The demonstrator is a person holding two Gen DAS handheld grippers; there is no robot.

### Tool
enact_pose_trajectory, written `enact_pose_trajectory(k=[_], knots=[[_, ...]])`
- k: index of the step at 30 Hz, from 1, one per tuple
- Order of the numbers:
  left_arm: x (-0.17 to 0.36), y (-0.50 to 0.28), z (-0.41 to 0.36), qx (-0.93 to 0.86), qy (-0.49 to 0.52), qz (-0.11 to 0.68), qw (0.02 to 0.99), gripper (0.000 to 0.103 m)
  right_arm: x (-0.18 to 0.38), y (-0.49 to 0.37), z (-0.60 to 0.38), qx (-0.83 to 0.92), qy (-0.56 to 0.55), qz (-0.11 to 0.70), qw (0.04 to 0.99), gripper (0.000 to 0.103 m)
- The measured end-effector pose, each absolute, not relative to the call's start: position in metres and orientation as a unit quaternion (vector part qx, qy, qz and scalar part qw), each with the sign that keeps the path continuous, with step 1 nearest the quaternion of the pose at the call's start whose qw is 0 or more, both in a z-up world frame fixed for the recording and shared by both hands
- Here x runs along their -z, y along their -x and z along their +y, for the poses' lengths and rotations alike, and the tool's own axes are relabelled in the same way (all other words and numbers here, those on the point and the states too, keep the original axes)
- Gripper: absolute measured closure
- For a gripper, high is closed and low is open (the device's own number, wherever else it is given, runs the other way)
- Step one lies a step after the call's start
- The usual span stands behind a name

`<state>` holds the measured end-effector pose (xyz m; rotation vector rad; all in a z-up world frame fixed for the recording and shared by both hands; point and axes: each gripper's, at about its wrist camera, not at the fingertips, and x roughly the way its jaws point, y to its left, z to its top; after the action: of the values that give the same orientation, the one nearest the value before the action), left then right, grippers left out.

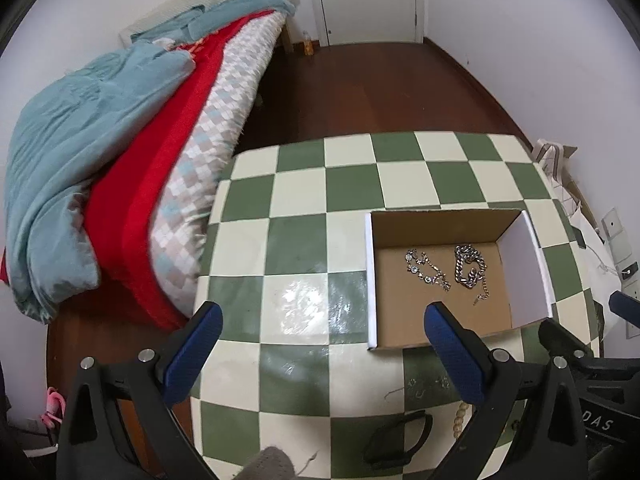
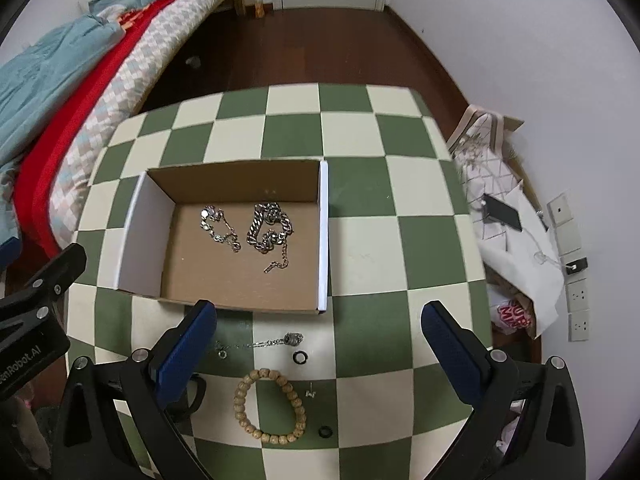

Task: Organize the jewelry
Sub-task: 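Withdraw both tools from the box toward the remaining jewelry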

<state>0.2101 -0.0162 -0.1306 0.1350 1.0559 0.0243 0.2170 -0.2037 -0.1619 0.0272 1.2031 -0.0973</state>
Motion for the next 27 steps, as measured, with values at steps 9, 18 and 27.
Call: enact_pose_trajectory(k=[9, 18, 27], knots=[[0.088, -0.16, -0.009, -0.009, -0.057, 0.457, 0.888, 0.0, 0.105, -0.17, -0.198, 0.055, -0.004, 0.509, 0.859, 0.0], [0.05, -0.112, -0.004, -0.002, -0.044, 0.421, 0.906, 0.0, 0.055, -0.118, -0.19, 0.052, -0.001, 0.46, 0.886, 0.0], [0.044, -0.082, 0.012, -0.029, -0.019, 0.384, 0.923, 0.0, 0.048, -0.087, -0.189, 0.033, -0.031, 0.443, 0.895, 0.0]])
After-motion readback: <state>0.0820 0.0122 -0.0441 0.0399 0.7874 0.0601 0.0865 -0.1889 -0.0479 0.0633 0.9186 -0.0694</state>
